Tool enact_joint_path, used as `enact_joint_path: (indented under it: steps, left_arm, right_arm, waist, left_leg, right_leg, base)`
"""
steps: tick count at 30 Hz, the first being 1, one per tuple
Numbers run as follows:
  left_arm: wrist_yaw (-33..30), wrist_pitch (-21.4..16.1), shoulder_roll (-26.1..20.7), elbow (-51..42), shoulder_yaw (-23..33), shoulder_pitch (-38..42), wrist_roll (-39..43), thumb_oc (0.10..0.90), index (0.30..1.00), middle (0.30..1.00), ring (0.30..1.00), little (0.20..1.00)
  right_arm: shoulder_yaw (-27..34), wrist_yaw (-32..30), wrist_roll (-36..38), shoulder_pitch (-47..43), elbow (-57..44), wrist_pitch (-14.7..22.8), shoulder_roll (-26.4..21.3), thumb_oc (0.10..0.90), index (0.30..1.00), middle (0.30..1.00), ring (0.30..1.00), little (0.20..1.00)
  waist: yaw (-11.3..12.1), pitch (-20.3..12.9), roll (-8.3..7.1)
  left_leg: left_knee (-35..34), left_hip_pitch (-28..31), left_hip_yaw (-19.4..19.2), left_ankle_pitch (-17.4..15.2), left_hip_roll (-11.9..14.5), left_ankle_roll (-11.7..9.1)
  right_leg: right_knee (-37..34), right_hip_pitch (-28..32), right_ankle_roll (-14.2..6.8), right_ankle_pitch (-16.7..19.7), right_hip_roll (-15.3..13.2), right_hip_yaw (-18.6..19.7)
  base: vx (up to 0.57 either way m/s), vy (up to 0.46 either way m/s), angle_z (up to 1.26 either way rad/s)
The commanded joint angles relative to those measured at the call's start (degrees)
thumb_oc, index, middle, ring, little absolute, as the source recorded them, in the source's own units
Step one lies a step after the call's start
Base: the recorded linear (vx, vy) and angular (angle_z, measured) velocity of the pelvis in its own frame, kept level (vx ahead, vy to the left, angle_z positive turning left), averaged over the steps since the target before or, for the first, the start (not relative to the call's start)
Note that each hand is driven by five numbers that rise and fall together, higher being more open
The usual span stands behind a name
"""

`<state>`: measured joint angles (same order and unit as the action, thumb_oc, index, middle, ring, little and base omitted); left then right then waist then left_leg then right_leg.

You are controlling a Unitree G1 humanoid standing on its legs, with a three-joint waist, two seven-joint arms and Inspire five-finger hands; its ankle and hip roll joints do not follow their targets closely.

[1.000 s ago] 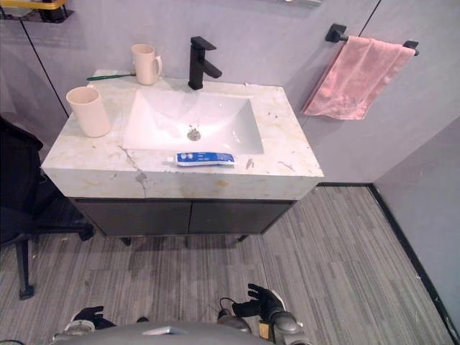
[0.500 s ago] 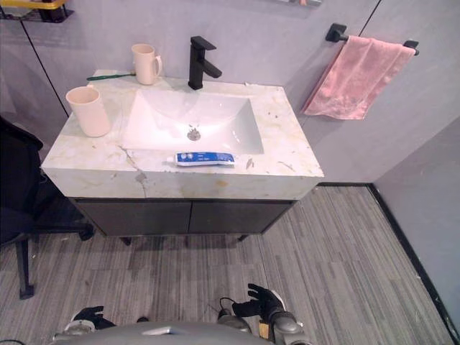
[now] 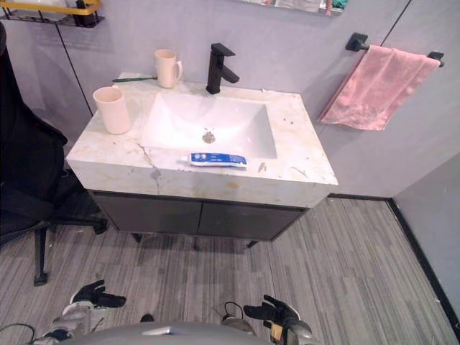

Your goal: Organize the bathroom.

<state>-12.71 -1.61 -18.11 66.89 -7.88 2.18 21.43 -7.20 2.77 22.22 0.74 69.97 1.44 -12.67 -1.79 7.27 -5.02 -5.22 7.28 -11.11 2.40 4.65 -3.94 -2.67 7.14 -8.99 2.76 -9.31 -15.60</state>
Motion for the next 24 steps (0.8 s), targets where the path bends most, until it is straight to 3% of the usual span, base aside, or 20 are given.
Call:
enact_joint_path:
  steps: [1,4,5,8,14,15,18,22,24]
  left_arm:
    - [-5.3,-6.1,1.2,1.6,1.2,3.8,1.5,0.800,0.900,0.900,0.900,0.900]
    - [-9.7,-9.7,1.7,0.0,2.6,3.3,2.2,0.800,0.900,0.900,0.900,0.900]
    - [-15.1,-13.7,1.7,-2.4,3.5,3.2,-0.3,0.800,0.900,0.900,0.900,0.900]
    - [-29.9,-18.3,2.1,-10.8,5.5,3.5,-2.3,0.800,0.900,0.900,0.900,0.900]
    - [-41.1,-21.7,1.7,-26.9,5.9,2.6,-9.5,0.800,0.900,0.900,0.900,0.900]
    - [-42.8,-23.6,1.3,-30.7,5.6,2.5,-11.8,0.800,0.900,0.900,0.900,0.900]
    - [-44.0,-22.9,-2.3,-45.7,4.9,2.2,-18.6,0.800,0.900,0.900,0.900,0.900]
    - [-44.1,-18.0,-7.1,-65.7,4.6,3.7,-24.7,0.800,0.900,0.900,0.900,0.900]
    - [-42.9,-18.2,-7.8,-70.5,4.6,4.5,-26.4,0.800,0.900,0.900,0.900,0.900]
  right_arm:
    - [1.4,-1.3,-0.6,-1.7,1.4,0.7,-3.2,0.800,0.900,0.900,0.900,0.900]
    - [1.1,-1.6,-2.3,-1.1,2.1,-0.2,-2.9,0.800,0.900,0.900,0.900,0.900]
    - [0.9,-2.1,-2.9,-0.5,2.6,-0.6,-2.8,0.800,0.900,0.900,0.900,0.900]
    - [0.4,-2.4,-3.0,0.0,3.1,-1.8,-2.3,0.800,0.900,0.900,0.900,0.900]
    - [-0.6,-4.5,-0.4,0.1,3.0,-3.1,-1.0,0.800,0.900,0.900,0.900,0.900]
    - [-0.8,-4.8,0.4,-0.1,3.2,-3.2,-0.8,0.800,0.900,0.900,0.900,0.900]
    - [-1.0,-5.2,1.3,-0.1,3.1,-3.0,-0.6,0.800,0.900,0.900,0.900,0.900]
    - [-1.1,-5.1,1.9,-0.5,3.5,-2.2,-0.9,0.800,0.900,0.900,0.900,0.900]
    - [-1.2,-5.0,2.0,-0.8,3.8,-2.0,-1.0,0.800,0.900,0.900,0.900,0.900]
  waist:
    - [1.4,-1.1,3.31]
    - [1.9,-1.9,3.13]
    - [2.2,-2.1,3.02]
    - [3.3,-1.9,2.95]
    - [5.8,-0.9,2.52]
    - [6.2,-0.7,2.42]
    - [6.8,-0.3,2.47]
    - [7.3,-0.1,2.77]
    - [7.5,0.0,2.78]
  left_leg:
    - [1.5,-1.4,3.6,-3.4,-4.1,2.4]
    - [1.1,-1.4,3.7,-3.5,-4.2,2.1]
    - [0.9,-1.4,3.9,-3.4,-4.2,1.9]
    - [0.6,-1.7,4.8,-3.2,-4.2,1.4]
    - [0.9,-2.4,6.6,-3.2,-4.3,1.1]
    - [0.9,-2.4,6.9,-3.3,-4.3,1.0]
    - [0.8,-2.3,7.4,-3.3,-4.3,0.8]
    - [0.7,-2.6,7.8,-3.3,-4.0,0.5]
    - [0.7,-2.6,7.9,-3.4,-4.0,0.4]
  right_leg:
    - [2.5,-2.8,-0.3,-2.5,3.6,-1.0]
    - [1.4,-1.7,0.1,-2.8,3.9,-1.5]
    - [0.8,-1.2,0.2,-2.8,4.0,-1.8]
    - [0.1,-0.6,0.5,-3.0,4.1,-2.6]
    - [0.3,-0.4,0.9,-3.4,3.9,-4.0]
    - [0.1,-0.2,1.0,-3.4,3.9,-4.2]
    - [-0.2,0.1,1.2,-3.4,4.1,-4.4]
    - [-0.4,0.2,1.3,-3.6,4.3,-4.7]
    - [-0.4,0.3,1.3,-3.7,4.3,-4.9]
  base:
    - [0.02,-0.022,0.09]
    - [0.01,-0.014,0.09]
    - [0.00,-0.016,0.06]
    - [-0.03,-0.020,0.10]
    - [-0.04,-0.053,0.16]
    - [-0.03,-0.049,0.22]
    - [-0.03,-0.036,0.19]
    - [-0.03,-0.032,0.17]
    - [-0.01,-0.039,0.07]
